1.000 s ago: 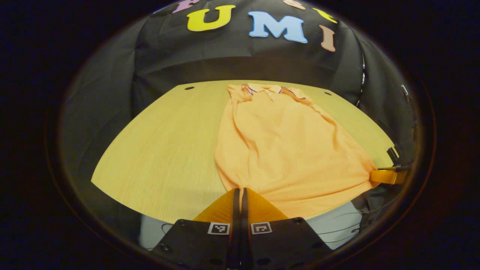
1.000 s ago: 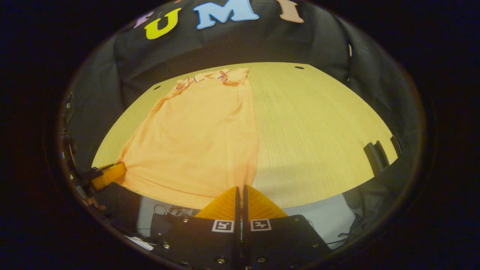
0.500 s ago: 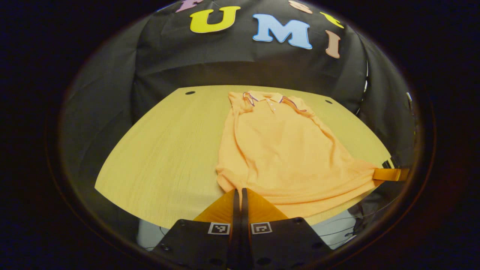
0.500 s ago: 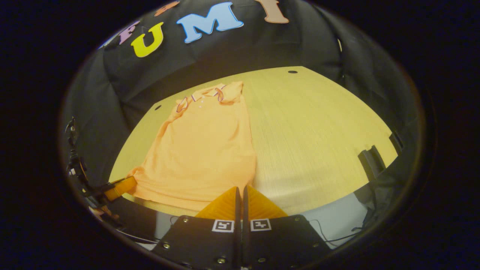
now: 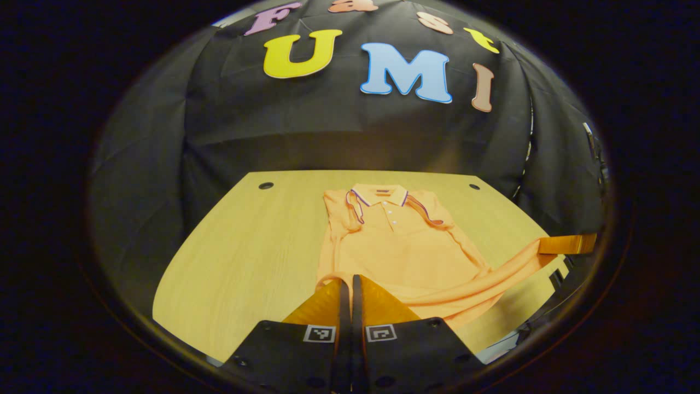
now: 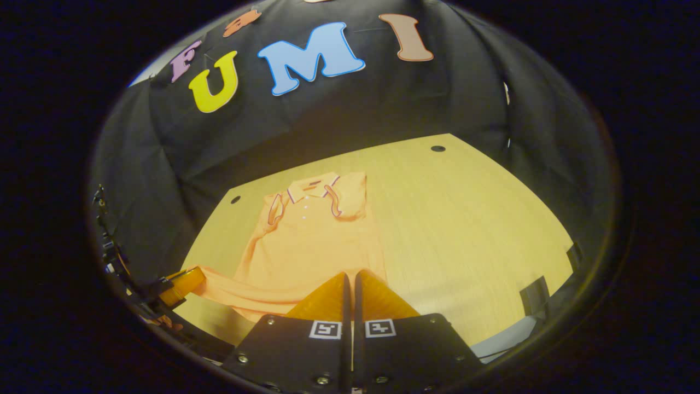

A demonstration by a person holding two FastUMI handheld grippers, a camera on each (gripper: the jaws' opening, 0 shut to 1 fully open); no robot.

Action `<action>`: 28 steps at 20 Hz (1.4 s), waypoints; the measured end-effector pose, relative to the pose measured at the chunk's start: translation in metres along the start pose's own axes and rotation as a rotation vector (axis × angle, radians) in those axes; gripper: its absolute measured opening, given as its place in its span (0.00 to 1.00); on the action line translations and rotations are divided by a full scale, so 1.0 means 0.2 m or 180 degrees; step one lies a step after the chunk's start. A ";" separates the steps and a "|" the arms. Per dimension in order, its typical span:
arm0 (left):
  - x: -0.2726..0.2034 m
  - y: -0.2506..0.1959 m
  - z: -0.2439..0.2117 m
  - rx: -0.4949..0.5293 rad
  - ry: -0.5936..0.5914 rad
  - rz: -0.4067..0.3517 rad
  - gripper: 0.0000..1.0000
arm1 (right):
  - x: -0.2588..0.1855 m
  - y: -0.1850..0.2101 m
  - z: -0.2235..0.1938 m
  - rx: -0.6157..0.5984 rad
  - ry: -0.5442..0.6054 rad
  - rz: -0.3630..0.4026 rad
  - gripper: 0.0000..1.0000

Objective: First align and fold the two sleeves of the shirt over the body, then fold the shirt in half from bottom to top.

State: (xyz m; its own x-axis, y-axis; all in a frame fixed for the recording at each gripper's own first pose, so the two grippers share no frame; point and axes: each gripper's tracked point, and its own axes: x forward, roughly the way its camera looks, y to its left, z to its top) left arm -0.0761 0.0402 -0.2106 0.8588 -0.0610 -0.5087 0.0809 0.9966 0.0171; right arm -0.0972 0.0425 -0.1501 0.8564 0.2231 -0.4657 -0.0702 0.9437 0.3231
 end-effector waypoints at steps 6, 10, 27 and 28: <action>0.30 0.05 0.23 -0.0048 -0.0025 -0.0112 0.06 | 0.23 0.07 0.28 -0.0137 -0.0108 -0.0107 0.02; 0.56 0.10 0.41 -0.0054 -0.0104 -0.0166 0.06 | 0.40 0.10 0.44 -0.0213 -0.0125 -0.0205 0.02; 1.43 0.23 0.86 -0.0080 -0.0400 -0.0224 0.06 | 1.15 0.13 0.97 -0.0594 -0.0214 -0.0512 0.02; 1.46 0.23 0.88 -0.0067 -0.0413 -0.0213 0.06 | 1.17 0.13 0.98 -0.0590 -0.0224 -0.0530 0.00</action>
State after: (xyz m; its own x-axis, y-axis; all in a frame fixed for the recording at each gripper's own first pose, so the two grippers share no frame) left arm 0.2674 0.0592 -0.2076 0.9101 -0.1326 -0.3926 0.1306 0.9909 -0.0319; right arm 0.2016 0.0714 -0.0896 0.8970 0.0496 -0.4391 -0.0123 0.9961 0.0874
